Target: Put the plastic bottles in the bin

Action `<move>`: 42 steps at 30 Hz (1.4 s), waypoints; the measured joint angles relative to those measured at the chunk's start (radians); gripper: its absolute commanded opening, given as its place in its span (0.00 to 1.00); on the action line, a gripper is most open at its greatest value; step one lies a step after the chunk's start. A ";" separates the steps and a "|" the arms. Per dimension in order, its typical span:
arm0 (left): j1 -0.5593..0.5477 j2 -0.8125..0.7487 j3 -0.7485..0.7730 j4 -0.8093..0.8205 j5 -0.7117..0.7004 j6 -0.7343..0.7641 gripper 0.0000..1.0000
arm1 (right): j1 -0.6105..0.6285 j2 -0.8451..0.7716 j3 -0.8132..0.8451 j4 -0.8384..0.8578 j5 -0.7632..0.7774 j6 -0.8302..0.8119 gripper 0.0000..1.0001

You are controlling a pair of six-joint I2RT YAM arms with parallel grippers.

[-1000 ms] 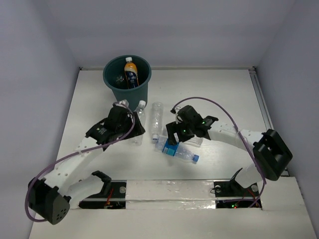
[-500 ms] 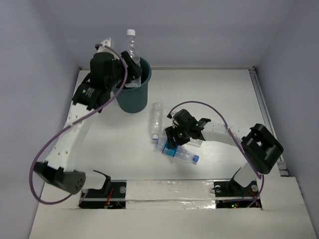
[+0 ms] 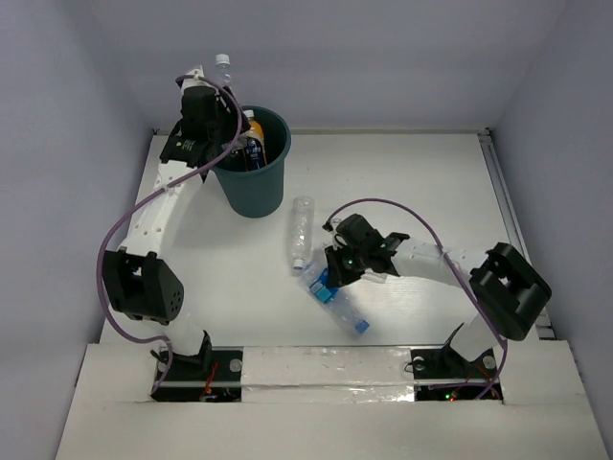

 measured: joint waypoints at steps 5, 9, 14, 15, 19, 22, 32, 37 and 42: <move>0.001 0.000 -0.064 0.085 -0.019 0.020 0.66 | 0.000 -0.127 -0.006 -0.064 0.002 0.009 0.11; 0.001 -0.011 -0.132 0.134 -0.021 0.028 0.85 | 0.000 -0.252 0.072 -0.128 0.004 0.016 0.08; 0.001 -0.068 -0.213 0.143 -0.021 0.029 0.99 | 0.000 -0.273 0.338 -0.186 0.018 0.021 0.08; 0.001 -0.085 -0.218 0.142 -0.021 0.029 0.99 | 0.000 -0.263 0.407 -0.184 0.022 0.023 0.08; 0.001 -0.178 -0.219 0.139 -0.017 0.030 0.96 | 0.000 -0.196 0.648 -0.155 0.051 0.036 0.08; 0.001 -0.285 -0.242 0.150 -0.007 0.027 0.87 | 0.000 -0.124 0.782 -0.088 0.096 0.063 0.08; 0.000 -0.697 -0.632 0.111 0.150 -0.073 0.00 | -0.003 0.257 1.140 0.158 0.367 0.233 0.08; -0.071 -0.759 -0.832 0.042 0.217 -0.128 0.01 | -0.022 0.485 1.373 0.171 0.499 0.294 0.09; -0.203 -0.762 -0.946 0.005 0.231 -0.187 0.40 | -0.050 0.616 1.494 0.154 0.579 0.306 0.14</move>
